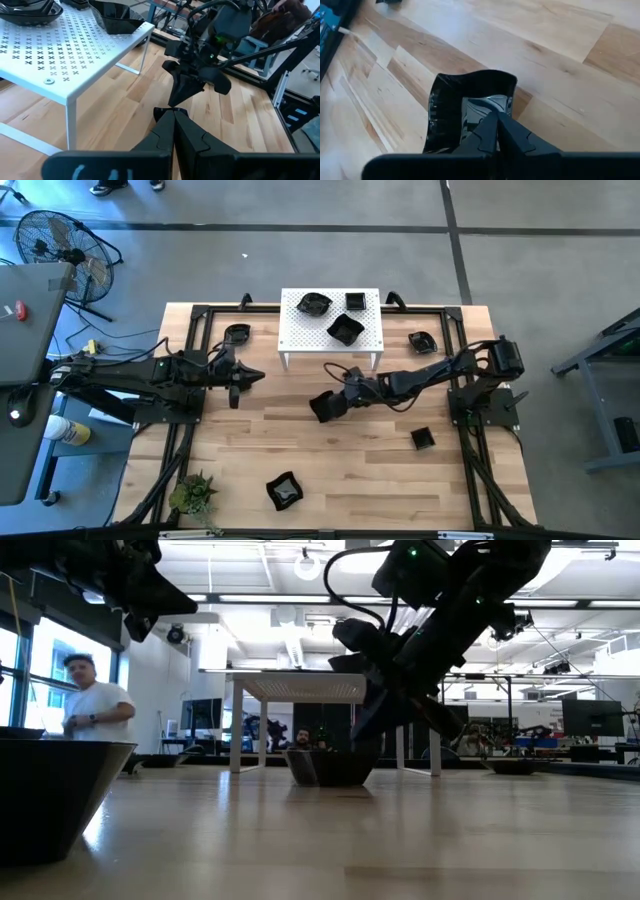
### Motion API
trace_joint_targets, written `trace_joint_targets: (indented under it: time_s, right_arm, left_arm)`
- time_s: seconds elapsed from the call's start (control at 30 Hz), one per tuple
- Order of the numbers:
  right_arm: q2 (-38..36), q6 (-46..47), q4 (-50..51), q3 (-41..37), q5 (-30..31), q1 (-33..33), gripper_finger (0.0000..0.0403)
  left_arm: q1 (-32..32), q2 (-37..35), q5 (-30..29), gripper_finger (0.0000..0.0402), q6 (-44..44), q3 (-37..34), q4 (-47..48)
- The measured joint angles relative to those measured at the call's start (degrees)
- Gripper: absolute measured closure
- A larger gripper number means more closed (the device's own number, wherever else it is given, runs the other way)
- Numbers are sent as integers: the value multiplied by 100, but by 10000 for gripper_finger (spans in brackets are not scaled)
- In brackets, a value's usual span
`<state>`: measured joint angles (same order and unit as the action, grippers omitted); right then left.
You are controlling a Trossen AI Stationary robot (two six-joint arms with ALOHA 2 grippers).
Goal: Pick & Place Mini shaped plates
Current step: Stack the distorted square plate on top of the stacked distorted square plate on the shelf
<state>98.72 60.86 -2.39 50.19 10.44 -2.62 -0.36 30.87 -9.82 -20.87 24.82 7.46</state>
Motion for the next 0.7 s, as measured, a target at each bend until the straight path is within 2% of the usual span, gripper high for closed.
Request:
trace_joint_targets:
  time_s: [0.33,0.7]
  right_arm:
    - [0,-79,303,0,-18,1,330]
    - [84,-415,246,0,-263,1,354]
  left_arm:
    - [-2,0,-27,401,2,0,0]
    - [0,2,-40,401,-37,-2,0]
